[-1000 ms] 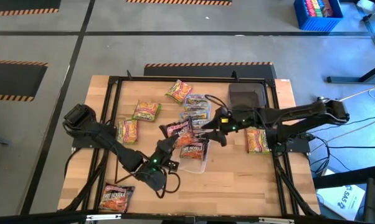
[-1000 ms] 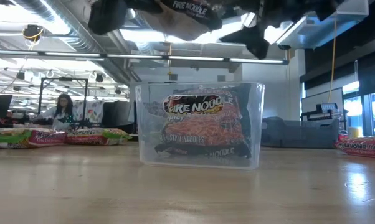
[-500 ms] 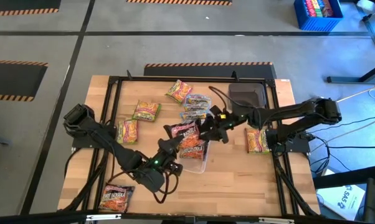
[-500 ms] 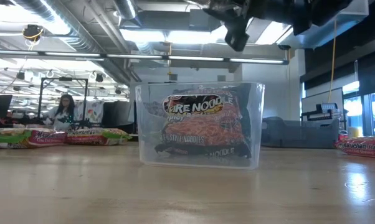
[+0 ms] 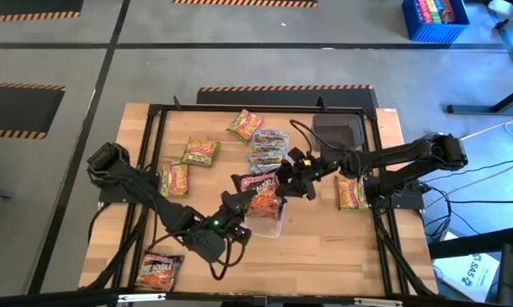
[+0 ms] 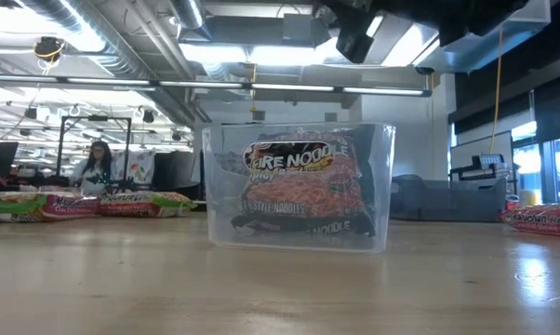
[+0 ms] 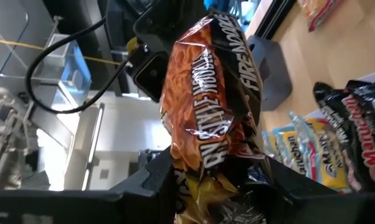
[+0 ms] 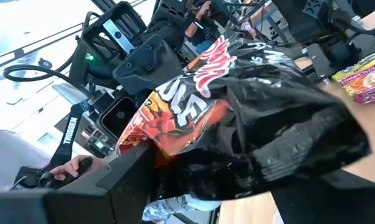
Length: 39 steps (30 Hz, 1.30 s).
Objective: Sort Maruchan noodles
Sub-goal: Put the top black noodle pack into the bottom transparent bin
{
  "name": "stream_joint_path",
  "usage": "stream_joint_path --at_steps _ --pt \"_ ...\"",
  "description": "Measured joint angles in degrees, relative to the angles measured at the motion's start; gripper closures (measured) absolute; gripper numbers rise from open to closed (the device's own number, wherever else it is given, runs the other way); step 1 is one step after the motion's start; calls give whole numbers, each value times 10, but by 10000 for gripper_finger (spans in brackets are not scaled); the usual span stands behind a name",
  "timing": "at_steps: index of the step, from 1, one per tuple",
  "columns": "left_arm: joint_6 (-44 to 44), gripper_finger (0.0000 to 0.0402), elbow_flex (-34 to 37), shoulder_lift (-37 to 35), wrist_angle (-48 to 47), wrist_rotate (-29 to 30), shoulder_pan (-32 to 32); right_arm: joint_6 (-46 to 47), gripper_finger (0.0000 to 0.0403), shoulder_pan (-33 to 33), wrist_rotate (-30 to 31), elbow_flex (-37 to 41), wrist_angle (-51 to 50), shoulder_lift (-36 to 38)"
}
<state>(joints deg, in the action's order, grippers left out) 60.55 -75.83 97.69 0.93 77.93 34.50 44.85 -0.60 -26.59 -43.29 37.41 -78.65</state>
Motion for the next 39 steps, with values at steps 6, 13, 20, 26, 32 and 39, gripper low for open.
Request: stream_joint_path --at_steps 6,13,20,26,32,39 --pt "-5 262 0 0 -2 1 -14 -1 159 -1 6 0 1 0" --pt "-50 262 0 0 -2 23 -16 -3 264 -1 23 -1 5 0" --pt "-65 262 0 1 2 44 2 -47 327 -1 25 -1 24 0" --pt "-47 262 0 1 2 53 39 -62 355 1 21 -2 26 3" --pt "-45 262 0 1 -2 84 79 -81 361 -3 30 -2 28 12" --pt "-83 262 0 -13 -7 106 122 -162 381 6 19 -2 -15 25"
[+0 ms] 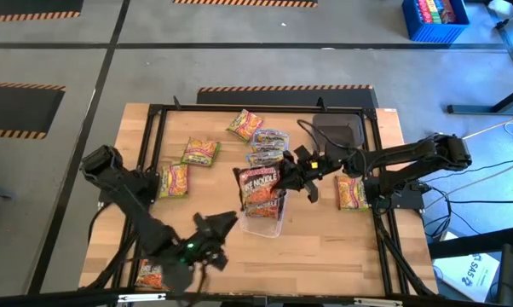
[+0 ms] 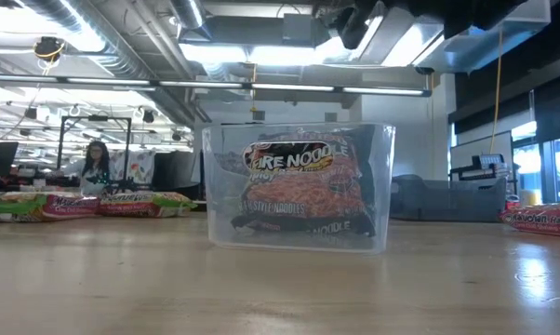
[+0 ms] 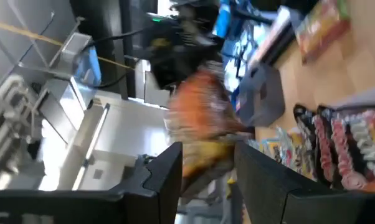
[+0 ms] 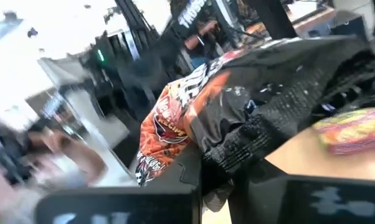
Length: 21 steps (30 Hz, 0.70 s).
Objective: Sort Maruchan noodles
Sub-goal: Put the top black noodle pack into the bottom transparent bin
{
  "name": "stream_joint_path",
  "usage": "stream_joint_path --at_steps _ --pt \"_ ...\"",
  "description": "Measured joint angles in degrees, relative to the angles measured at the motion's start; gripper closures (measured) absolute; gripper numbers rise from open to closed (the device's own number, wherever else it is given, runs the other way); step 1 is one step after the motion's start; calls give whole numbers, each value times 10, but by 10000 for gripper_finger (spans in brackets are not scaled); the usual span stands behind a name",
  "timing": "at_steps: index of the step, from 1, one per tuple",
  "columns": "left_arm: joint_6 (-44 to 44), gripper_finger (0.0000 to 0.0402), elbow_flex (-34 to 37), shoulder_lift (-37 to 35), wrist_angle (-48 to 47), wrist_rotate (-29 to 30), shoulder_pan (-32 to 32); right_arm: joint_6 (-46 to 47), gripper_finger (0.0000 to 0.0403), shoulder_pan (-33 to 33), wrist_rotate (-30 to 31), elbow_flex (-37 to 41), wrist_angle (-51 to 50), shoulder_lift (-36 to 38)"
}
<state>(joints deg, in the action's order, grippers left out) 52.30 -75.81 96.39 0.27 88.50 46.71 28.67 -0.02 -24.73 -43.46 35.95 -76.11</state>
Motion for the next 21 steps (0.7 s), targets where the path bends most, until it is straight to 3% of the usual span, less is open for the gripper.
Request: stream_joint_path --at_steps 4,7,10,15,18,21 --pt "-63 262 0 -29 -1 5 26 -122 381 48 25 1 -54 5" --pt "-168 262 0 -58 -29 -31 38 -209 381 100 94 1 -91 6" --pt "-313 262 0 -85 -95 -105 38 -276 381 156 207 1 -117 0" --pt "-549 262 0 -105 -229 -302 5 -369 380 247 387 1 -125 -24" --pt "-580 262 2 -98 -255 -383 -17 -395 380 284 466 1 -123 -47" --pt "-580 262 11 -84 -258 -427 -32 -401 380 306 512 1 -113 -76"
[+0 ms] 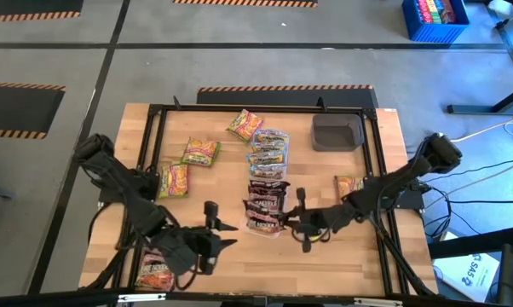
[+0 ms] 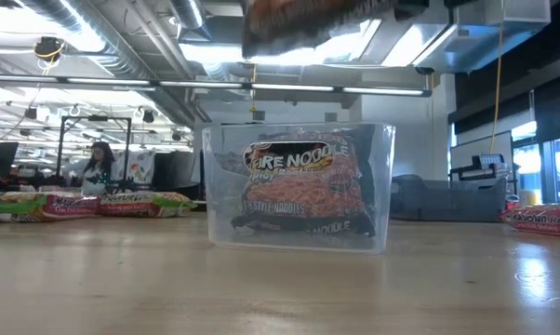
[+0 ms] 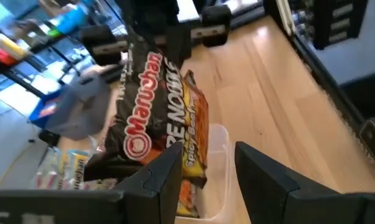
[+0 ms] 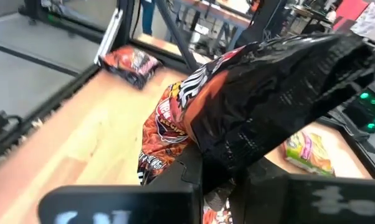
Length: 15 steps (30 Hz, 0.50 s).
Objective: Sort Maruchan noodles
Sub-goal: Put the top black noodle pack into the bottom transparent bin
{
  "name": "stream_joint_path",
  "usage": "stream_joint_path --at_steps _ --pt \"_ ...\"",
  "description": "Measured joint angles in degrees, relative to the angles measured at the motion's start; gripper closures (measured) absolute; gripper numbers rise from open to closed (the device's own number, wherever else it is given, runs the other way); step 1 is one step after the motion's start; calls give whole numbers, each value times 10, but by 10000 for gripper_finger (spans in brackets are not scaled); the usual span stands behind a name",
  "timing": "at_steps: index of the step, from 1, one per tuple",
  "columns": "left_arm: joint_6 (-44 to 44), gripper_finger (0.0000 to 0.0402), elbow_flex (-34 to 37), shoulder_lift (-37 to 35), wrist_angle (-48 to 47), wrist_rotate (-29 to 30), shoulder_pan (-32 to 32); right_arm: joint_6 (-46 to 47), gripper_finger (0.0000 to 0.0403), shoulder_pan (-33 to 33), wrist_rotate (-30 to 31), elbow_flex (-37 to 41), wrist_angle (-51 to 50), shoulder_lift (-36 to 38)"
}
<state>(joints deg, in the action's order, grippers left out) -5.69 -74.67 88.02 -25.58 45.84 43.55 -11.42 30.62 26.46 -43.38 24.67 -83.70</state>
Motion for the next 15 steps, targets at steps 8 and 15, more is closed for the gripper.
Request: stream_joint_path --at_steps 8,15 --pt "7 254 -10 13 24 7 -36 -16 380 43 76 0 36 -60" --pt "-1 202 -34 13 35 -108 -101 -69 379 74 69 -6 59 -70"
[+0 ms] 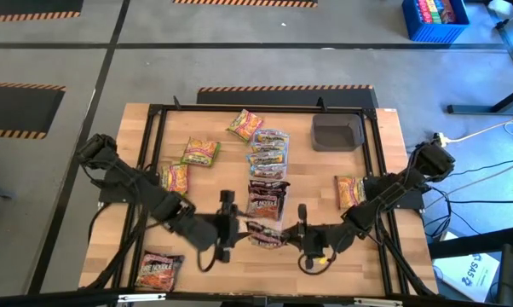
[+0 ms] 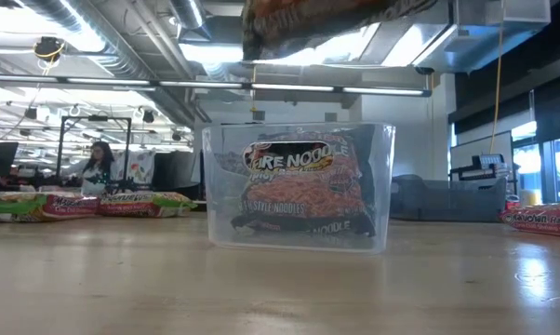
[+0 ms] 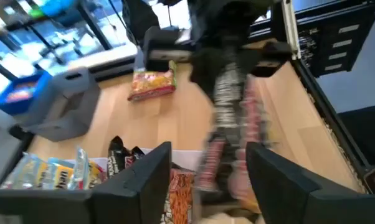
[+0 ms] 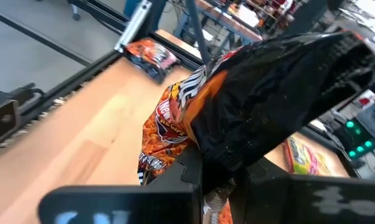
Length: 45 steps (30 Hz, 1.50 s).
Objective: Sort Maruchan noodles
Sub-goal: Put the top black noodle pack into the bottom transparent bin
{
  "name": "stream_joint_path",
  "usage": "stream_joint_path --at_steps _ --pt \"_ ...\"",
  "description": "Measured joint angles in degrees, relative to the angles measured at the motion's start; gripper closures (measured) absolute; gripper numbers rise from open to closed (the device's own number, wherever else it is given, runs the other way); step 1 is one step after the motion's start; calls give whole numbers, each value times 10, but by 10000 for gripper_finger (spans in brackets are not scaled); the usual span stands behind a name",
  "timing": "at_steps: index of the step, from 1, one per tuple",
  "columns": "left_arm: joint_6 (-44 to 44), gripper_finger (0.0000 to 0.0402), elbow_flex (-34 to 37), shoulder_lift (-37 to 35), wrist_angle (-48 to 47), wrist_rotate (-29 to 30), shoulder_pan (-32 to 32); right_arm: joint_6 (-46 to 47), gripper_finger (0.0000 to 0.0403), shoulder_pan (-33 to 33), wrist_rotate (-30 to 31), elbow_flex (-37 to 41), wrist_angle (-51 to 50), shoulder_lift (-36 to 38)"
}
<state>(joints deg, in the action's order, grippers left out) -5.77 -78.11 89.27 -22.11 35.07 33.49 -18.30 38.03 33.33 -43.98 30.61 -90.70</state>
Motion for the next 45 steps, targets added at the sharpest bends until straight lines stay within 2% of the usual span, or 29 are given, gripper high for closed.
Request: stream_joint_path --at_steps 8,15,21,26,35,40,45 --pt "-16 130 0 18 32 -180 -76 -2 379 -2 -6 0 0 0" --pt "-18 92 0 59 50 -211 -100 -13 379 -2 -9 0 8 0" --pt "-29 91 0 79 61 -298 -108 -15 379 -2 -9 0 11 0" --pt "-44 117 0 80 49 -305 -111 -14 379 -2 -8 0 19 0" --pt "-41 217 0 80 46 -305 -111 21 373 -6 1 0 27 0" --pt "-23 248 0 75 32 -293 -112 33 312 -4 72 0 24 0" --pt "5 259 0 68 -42 -233 -114 30 240 21 168 0 -14 6"
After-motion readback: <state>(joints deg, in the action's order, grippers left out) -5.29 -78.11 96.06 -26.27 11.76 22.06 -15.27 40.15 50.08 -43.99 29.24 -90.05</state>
